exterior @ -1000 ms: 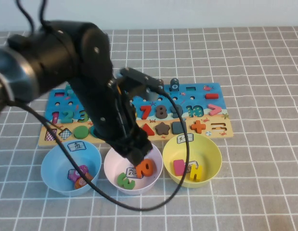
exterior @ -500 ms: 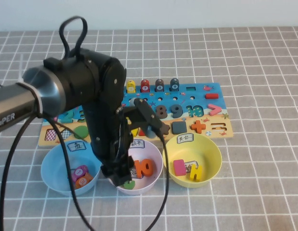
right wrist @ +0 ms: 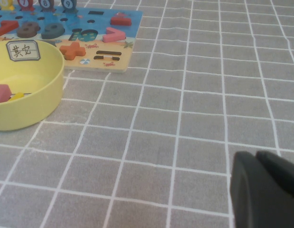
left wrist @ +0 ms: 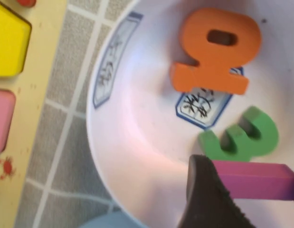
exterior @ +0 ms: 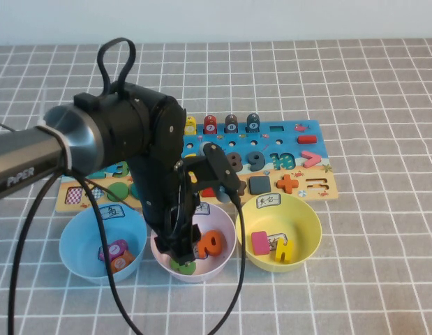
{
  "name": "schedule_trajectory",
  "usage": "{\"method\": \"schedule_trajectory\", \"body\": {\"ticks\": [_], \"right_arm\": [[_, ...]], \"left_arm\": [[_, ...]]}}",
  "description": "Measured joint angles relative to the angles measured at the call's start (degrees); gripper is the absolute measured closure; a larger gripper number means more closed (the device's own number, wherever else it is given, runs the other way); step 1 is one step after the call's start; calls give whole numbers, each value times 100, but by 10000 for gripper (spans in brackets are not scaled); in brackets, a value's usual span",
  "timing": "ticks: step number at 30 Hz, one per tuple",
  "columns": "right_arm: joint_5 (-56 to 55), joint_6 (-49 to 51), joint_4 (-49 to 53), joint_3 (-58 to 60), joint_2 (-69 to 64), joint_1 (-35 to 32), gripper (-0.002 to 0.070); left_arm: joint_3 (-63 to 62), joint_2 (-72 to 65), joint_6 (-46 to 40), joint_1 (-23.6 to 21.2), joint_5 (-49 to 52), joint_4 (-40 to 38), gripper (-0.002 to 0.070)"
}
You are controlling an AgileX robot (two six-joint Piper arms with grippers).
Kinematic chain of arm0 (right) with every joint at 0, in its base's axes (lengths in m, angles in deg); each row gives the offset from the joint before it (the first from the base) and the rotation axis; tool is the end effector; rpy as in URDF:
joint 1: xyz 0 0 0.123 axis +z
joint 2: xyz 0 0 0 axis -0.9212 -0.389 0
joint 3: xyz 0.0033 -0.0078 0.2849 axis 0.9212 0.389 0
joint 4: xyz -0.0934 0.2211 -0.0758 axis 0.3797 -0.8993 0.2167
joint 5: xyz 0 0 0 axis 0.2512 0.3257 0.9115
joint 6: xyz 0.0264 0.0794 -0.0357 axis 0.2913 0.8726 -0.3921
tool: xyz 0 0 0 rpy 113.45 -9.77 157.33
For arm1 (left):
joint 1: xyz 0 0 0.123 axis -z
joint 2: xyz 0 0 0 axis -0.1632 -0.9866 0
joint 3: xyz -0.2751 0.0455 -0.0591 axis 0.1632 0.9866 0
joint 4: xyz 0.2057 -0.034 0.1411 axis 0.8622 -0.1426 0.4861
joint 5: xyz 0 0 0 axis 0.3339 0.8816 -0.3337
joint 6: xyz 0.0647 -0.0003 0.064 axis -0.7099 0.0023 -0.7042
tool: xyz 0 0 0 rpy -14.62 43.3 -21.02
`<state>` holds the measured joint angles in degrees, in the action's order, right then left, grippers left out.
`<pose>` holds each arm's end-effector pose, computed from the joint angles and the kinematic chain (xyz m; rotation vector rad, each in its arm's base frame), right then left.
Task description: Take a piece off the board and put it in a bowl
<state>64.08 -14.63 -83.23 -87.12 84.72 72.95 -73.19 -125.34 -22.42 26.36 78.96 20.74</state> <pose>0.0501 0.0140 0.1698 -0.1416 1.8901 0.1778 0.2913 -0.2127 0.2160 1.7592 2.4909 -0.0413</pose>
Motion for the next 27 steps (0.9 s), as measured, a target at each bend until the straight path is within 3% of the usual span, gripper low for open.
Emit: {"method": "schedule_trajectory", "body": {"ticks": [14, 16, 21, 27], "right_arm": [[0, 0, 0, 0, 0, 0, 694], [0, -9, 0, 0, 0, 0, 694], [0, -9, 0, 0, 0, 0, 694], [0, -9, 0, 0, 0, 0, 694]], "left_arm": [[2, -217, 210, 0, -186, -14, 352], [2, -217, 270, 0, -198, -58, 321], [2, -217, 317, 0, -218, -86, 158], [12, -43, 343, 0, -264, 96, 120]]}}
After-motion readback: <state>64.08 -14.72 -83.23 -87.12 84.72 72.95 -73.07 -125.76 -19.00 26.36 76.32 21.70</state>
